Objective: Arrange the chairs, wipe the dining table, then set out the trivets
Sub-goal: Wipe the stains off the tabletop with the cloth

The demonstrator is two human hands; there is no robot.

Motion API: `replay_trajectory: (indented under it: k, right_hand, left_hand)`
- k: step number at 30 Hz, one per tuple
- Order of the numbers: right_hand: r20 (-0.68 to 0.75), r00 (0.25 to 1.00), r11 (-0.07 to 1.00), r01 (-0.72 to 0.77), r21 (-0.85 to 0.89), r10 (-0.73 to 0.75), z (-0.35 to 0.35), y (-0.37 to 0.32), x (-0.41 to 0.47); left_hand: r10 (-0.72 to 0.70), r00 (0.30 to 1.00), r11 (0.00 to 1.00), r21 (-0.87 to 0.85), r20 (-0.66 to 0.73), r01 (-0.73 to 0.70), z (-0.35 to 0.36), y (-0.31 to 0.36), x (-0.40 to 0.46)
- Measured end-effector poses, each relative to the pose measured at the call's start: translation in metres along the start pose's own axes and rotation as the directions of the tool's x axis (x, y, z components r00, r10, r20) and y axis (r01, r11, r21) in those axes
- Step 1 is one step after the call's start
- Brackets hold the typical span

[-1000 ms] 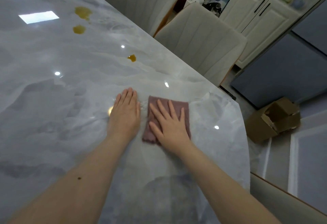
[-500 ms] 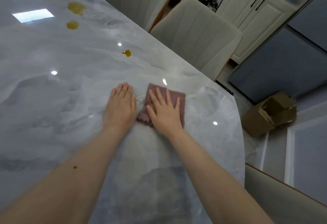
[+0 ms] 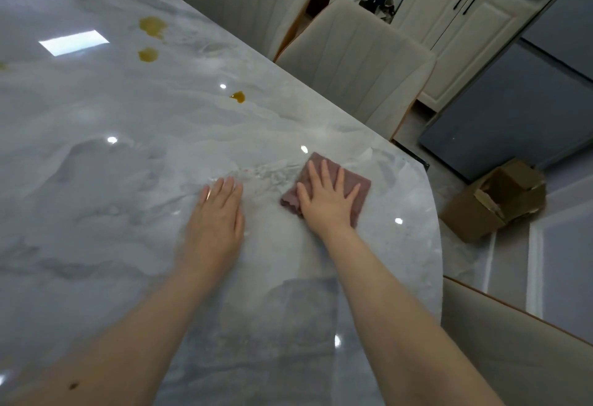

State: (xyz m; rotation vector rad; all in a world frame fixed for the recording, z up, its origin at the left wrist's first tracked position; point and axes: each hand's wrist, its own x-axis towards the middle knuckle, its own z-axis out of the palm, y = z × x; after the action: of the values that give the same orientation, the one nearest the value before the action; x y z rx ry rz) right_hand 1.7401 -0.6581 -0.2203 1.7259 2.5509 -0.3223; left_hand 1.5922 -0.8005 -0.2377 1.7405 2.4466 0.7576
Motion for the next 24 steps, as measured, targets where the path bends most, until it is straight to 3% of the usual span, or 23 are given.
replay_trajectory:
  k: [3,6,8,11,14,16,19,24]
  right_hand:
    - [-0.001,0.962,0.961,0.271,-0.059,-0.272,0.012,-0.026,-0.044]
    - [0.062,0.878,0.872,0.479,-0.102,-0.475,0.014,0.003,-0.088]
    - [0.069,0.884,0.877,0.467,-0.11,-0.462,0.006,0.043,-0.094]
    - [0.04,0.967,0.961,0.255,-0.108,-0.252,-0.006,0.083,-0.07]
    - [-0.001,0.999,0.998,0.034,-0.044,-0.034,-0.008,0.067,-0.03]
    - [-0.014,1.0,0.999,-0.021,-0.031,0.02,-0.004,0.039,-0.017]
    - [-0.052,0.993,0.995,0.101,-0.006,-0.102,0.011,-0.003,-0.029]
    - [-0.157,0.891,0.883,0.448,0.143,-0.427,0.037,-0.032,-0.109]
  left_hand:
    - [-0.004,1.0,0.999,0.044,-0.024,0.005,-0.005,-0.001,-0.012]
    - [-0.019,1.0,0.998,0.06,-0.009,0.02,-0.005,-0.002,-0.02]
    - [-0.017,1.0,0.998,0.061,0.0,0.017,-0.004,-0.003,-0.026]
    - [-0.026,0.999,0.998,0.051,0.021,0.025,-0.001,-0.005,-0.033]
    - [-0.034,0.999,0.999,0.032,0.025,0.033,0.001,-0.006,-0.031]
    - [-0.041,0.999,0.999,0.01,0.032,0.04,0.001,-0.006,-0.031]
    - [-0.051,0.997,0.995,-0.078,0.057,0.055,0.001,-0.009,-0.029]
    - [-0.116,0.988,0.923,-0.355,0.102,0.146,-0.018,-0.008,-0.035]
